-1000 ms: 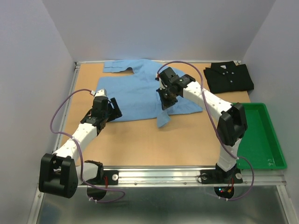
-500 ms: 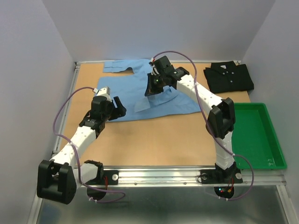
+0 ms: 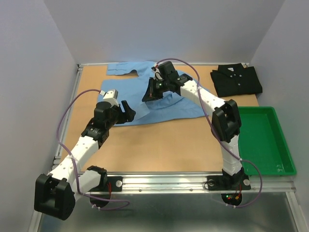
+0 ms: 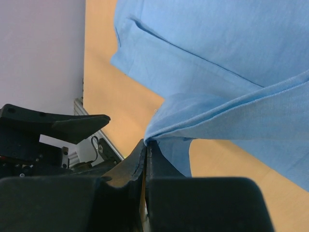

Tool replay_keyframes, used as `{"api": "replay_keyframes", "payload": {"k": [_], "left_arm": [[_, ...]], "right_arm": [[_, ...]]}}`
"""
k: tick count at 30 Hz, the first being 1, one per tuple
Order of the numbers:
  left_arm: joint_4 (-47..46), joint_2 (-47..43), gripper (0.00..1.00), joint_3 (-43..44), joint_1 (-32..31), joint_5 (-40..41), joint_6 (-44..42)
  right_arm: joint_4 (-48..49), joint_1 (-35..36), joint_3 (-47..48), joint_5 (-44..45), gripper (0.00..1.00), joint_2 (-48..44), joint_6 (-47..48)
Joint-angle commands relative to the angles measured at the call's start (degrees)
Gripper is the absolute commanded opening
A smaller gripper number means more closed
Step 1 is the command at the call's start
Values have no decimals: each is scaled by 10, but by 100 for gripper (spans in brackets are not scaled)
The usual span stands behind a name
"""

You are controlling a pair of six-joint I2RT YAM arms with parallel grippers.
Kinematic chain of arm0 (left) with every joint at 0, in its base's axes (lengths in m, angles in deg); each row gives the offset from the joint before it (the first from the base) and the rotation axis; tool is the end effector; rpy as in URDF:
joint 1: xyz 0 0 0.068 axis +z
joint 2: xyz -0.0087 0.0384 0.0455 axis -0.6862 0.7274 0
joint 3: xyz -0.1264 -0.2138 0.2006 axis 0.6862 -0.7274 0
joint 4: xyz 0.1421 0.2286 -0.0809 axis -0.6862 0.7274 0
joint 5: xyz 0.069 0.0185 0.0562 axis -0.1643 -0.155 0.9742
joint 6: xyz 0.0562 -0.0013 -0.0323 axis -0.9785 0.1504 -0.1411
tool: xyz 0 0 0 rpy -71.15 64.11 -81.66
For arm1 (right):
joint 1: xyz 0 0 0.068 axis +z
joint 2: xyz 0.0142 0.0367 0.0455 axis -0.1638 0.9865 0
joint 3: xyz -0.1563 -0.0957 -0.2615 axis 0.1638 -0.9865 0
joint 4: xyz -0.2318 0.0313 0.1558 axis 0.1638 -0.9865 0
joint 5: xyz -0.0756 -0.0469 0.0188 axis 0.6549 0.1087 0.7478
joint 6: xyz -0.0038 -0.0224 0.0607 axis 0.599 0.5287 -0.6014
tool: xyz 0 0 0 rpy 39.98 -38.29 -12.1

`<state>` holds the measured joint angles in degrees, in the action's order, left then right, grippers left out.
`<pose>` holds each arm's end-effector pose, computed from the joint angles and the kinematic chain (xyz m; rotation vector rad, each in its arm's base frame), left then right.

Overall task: Fold and stack the long sleeve shirts
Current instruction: Fold the shirt

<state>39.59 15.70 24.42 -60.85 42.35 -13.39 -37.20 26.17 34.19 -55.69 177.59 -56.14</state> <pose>0.2189 -0.0774 0.2928 0.0425 1.9239 -0.6105 0.4227 0.3343 0.3112 -0.2603 2.5107 1.2131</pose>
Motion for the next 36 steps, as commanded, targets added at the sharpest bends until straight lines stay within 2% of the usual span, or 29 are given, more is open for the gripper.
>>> {"api": "replay_keyframes", "payload": {"k": [1, 4, 5, 7, 8, 9, 15, 17, 21, 24, 28, 31, 32, 36], "left_arm": [[-30, 4, 80, -4, -14, -9, -11], [-29, 9, 80, -4, -20, -5, -4], [-28, 9, 80, -5, -26, 1, -1], [-26, 10, 80, -4, -31, 11, 6], [-25, 15, 80, -3, -36, 22, 10], [-26, 20, 80, 0, -37, 27, 16], [-22, 82, 80, 26, -62, 67, 30], [-22, 106, 80, 38, -69, 76, 36], [-17, 123, 80, 64, -101, 86, 41], [-31, 116, 80, 57, -144, 159, 55], [-62, 143, 80, 52, -161, 196, 72], [-68, 178, 75, 67, -166, 238, 86], [-68, 200, 69, 73, -168, 251, 90], [-81, 248, 57, 103, -174, 274, 95]], "right_arm": [[37, -1, -22, 7, 3, -6, 2], [36, -3, -37, 24, 35, -22, 24], [35, -7, -41, 45, 53, -30, 38], [32, -11, -45, 74, 68, -59, 55], [30, -16, -48, 105, 81, -69, 71], [27, -29, -56, 117, 84, -79, 78], [18, -104, -130, 188, 87, -163, 116], [18, -114, -169, 226, 86, -187, 134], [18, -136, -230, 247, 86, -243, 167], [19, -142, -271, 262, 86, -269, 173], [21, -145, -307, 263, 86, -278, 168], [23, -145, -321, 255, 86, -277, 164], [24, -145, -323, 253, 86, -277, 164], [25, -146, -326, 250, 86, -282, 165]]}}
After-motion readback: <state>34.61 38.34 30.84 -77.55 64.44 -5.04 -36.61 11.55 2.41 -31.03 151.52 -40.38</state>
